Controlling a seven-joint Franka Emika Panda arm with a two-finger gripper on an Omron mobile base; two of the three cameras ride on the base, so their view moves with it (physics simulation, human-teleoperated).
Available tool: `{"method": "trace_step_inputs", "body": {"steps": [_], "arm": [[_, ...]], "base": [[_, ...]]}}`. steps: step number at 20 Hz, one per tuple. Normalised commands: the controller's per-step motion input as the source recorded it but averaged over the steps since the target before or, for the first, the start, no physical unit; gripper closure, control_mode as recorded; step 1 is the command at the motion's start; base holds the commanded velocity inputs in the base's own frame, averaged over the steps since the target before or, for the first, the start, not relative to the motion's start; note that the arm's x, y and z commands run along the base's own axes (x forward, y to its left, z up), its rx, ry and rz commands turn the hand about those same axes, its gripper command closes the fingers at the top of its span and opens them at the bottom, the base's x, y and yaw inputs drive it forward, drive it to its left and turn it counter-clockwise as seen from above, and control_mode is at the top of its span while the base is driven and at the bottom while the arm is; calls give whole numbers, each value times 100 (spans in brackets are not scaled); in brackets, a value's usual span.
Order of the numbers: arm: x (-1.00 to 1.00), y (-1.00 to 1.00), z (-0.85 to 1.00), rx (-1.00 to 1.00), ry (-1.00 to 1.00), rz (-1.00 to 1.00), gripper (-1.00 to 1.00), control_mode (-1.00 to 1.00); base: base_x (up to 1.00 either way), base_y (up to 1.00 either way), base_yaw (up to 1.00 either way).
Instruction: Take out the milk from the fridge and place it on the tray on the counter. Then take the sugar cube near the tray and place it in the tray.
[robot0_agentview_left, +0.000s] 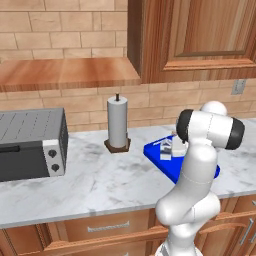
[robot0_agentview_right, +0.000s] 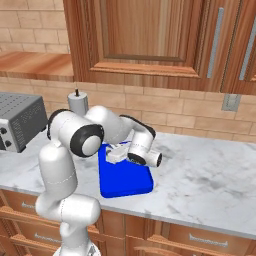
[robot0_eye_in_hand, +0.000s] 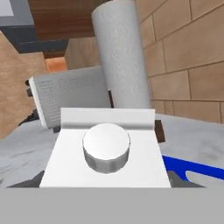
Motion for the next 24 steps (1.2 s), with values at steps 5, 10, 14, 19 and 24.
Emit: {"method": "trace_step_inputs", "body": {"steps": [5, 10, 14, 19, 24], "arm": [[-21, -2, 17, 0, -9, 0, -100, -100], [-12, 0, 34, 0, -13, 0, -100, -100], [-7, -3, 38, 0, -9, 0, -100, -100], [-9, -22, 44, 3, -7, 0, -100, -100], [-30, -31, 34, 1, -8, -8, -100, -100]], "base": [[0, 0, 0], [0, 0, 0], [0, 0, 0], [0, 0, 0], [0, 0, 0]]}}
